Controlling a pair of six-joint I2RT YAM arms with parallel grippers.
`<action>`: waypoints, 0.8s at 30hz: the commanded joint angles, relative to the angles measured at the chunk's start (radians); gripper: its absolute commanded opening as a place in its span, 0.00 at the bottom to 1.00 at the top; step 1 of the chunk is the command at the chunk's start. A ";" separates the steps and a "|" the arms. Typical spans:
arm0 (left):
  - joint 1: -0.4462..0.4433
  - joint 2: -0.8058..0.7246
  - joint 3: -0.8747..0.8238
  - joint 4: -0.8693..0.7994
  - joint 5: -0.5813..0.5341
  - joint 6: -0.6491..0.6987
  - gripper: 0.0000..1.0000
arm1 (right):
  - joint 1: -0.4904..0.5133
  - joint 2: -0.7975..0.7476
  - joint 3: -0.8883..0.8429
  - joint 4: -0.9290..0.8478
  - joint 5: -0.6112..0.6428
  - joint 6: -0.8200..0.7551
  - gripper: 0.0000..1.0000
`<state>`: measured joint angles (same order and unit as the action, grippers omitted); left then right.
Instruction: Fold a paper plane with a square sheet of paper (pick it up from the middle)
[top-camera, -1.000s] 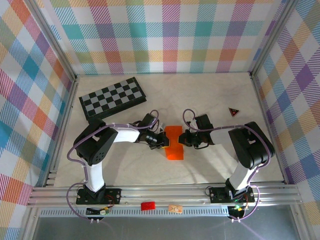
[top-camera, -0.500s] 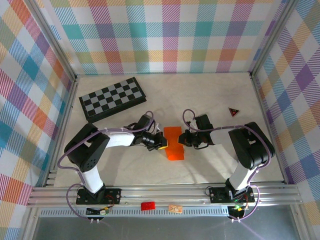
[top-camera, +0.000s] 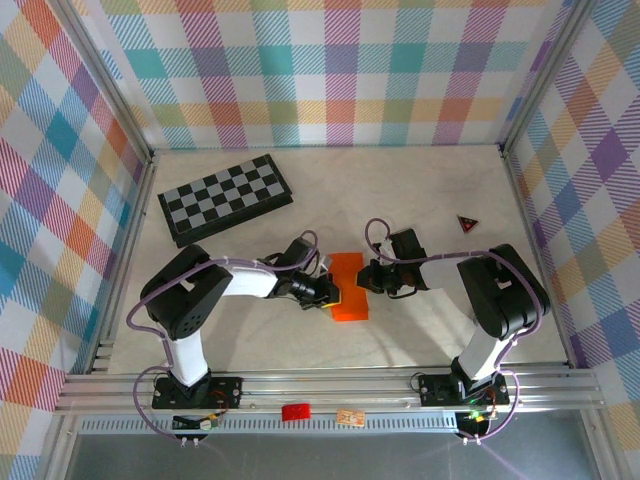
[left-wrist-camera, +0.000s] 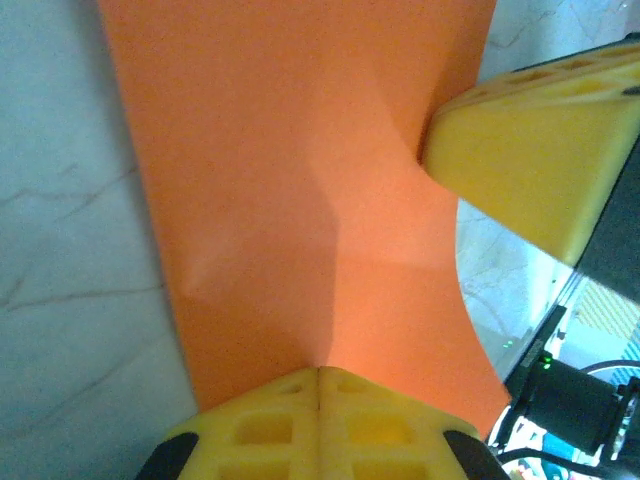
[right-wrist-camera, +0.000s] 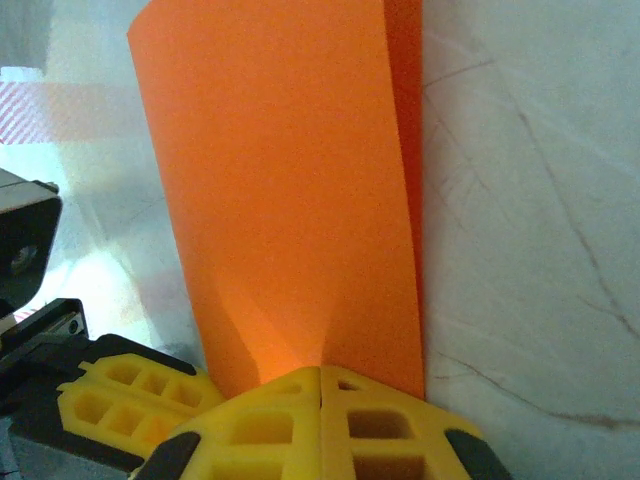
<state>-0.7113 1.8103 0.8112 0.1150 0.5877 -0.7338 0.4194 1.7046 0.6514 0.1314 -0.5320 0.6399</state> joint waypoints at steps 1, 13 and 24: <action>-0.001 -0.028 -0.070 -0.179 -0.087 0.073 0.00 | -0.008 0.043 -0.059 -0.155 0.161 -0.018 0.00; -0.002 -0.186 -0.080 -0.033 -0.070 -0.014 0.00 | -0.008 0.051 -0.059 -0.151 0.158 -0.018 0.00; -0.023 -0.013 -0.014 0.068 0.056 -0.044 0.00 | -0.008 0.059 -0.056 -0.153 0.161 -0.016 0.00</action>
<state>-0.7227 1.7550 0.7856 0.1658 0.5911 -0.7696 0.4194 1.7046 0.6491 0.1360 -0.5323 0.6403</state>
